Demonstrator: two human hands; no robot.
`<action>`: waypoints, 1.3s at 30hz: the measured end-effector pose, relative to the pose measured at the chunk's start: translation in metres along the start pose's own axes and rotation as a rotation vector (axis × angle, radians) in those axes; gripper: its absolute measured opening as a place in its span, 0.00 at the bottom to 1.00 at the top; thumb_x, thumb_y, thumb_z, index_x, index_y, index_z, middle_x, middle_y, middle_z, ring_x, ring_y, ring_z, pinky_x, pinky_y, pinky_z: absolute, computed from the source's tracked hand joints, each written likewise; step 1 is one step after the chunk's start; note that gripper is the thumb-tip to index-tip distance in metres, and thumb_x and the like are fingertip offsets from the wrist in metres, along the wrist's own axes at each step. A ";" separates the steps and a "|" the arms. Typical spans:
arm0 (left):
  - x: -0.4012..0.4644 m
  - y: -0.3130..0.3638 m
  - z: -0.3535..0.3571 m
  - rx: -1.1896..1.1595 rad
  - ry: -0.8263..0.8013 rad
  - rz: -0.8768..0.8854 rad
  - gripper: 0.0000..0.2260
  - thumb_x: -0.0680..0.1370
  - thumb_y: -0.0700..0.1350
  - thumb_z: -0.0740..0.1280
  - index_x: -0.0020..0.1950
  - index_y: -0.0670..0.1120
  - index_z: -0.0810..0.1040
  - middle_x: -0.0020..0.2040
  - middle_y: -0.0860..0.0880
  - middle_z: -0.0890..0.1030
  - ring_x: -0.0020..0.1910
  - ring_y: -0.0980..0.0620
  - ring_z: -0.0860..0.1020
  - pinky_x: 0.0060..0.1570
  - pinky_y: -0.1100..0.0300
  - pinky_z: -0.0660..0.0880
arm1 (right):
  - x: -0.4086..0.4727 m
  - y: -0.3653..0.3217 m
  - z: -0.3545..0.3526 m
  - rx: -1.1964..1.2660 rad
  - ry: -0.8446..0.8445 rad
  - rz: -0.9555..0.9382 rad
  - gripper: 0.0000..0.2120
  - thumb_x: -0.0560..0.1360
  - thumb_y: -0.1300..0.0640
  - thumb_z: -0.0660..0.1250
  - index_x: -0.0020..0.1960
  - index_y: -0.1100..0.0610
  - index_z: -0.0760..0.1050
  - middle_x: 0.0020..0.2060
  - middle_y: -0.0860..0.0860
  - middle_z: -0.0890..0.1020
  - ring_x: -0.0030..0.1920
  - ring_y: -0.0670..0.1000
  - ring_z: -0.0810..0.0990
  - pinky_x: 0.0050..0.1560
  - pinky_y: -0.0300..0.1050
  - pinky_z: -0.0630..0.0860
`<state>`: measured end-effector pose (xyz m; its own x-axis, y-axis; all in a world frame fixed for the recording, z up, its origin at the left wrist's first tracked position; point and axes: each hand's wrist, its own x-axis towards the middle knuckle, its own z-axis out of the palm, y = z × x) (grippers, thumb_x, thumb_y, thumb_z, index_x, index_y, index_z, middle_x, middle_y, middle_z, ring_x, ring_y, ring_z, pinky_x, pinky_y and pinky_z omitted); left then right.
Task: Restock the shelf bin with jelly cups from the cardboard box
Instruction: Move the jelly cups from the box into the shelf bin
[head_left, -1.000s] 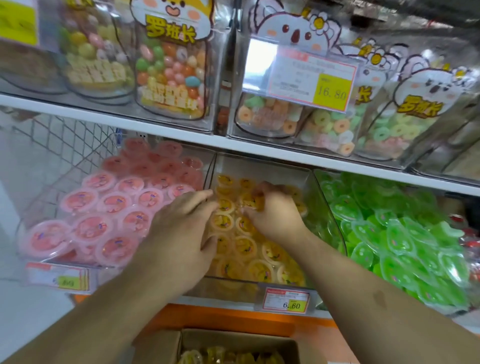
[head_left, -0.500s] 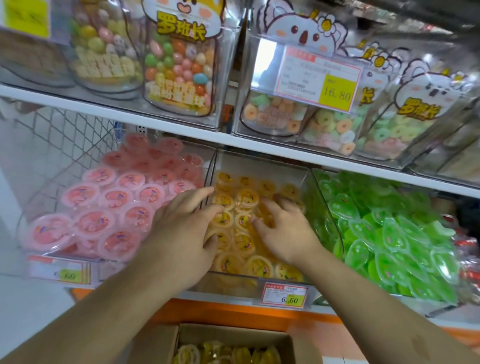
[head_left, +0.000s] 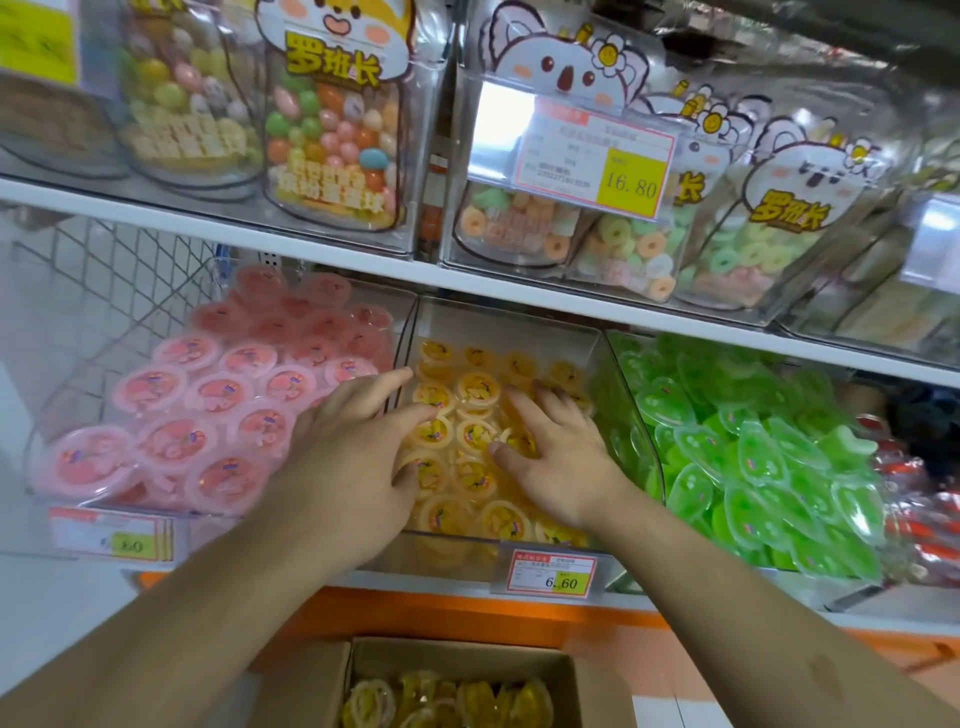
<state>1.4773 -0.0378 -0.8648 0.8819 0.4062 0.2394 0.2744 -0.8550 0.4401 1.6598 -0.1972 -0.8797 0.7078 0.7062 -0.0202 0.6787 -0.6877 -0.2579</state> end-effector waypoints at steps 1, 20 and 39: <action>0.000 0.000 0.000 -0.004 0.001 0.003 0.25 0.80 0.50 0.68 0.77 0.62 0.69 0.82 0.61 0.55 0.82 0.53 0.52 0.79 0.48 0.52 | -0.006 0.000 -0.001 0.015 0.008 -0.012 0.35 0.82 0.35 0.59 0.84 0.40 0.50 0.85 0.48 0.50 0.84 0.50 0.43 0.83 0.53 0.42; -0.178 -0.010 0.082 -0.151 -0.317 0.007 0.20 0.81 0.54 0.67 0.73 0.56 0.75 0.76 0.60 0.68 0.75 0.58 0.66 0.74 0.57 0.66 | -0.197 0.005 0.077 0.179 -0.156 -0.211 0.26 0.78 0.44 0.67 0.74 0.50 0.71 0.66 0.46 0.73 0.67 0.47 0.73 0.66 0.40 0.71; -0.211 -0.088 0.194 -0.192 -0.482 -0.273 0.37 0.82 0.56 0.65 0.84 0.60 0.45 0.82 0.63 0.33 0.83 0.51 0.50 0.78 0.51 0.61 | -0.149 0.030 0.280 0.139 -0.782 0.043 0.35 0.77 0.40 0.71 0.80 0.37 0.62 0.81 0.50 0.58 0.81 0.59 0.55 0.82 0.57 0.56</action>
<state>1.3415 -0.1110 -1.1222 0.8764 0.3723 -0.3055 0.4811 -0.6480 0.5905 1.5197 -0.2758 -1.1553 0.3551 0.6285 -0.6920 0.5868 -0.7261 -0.3584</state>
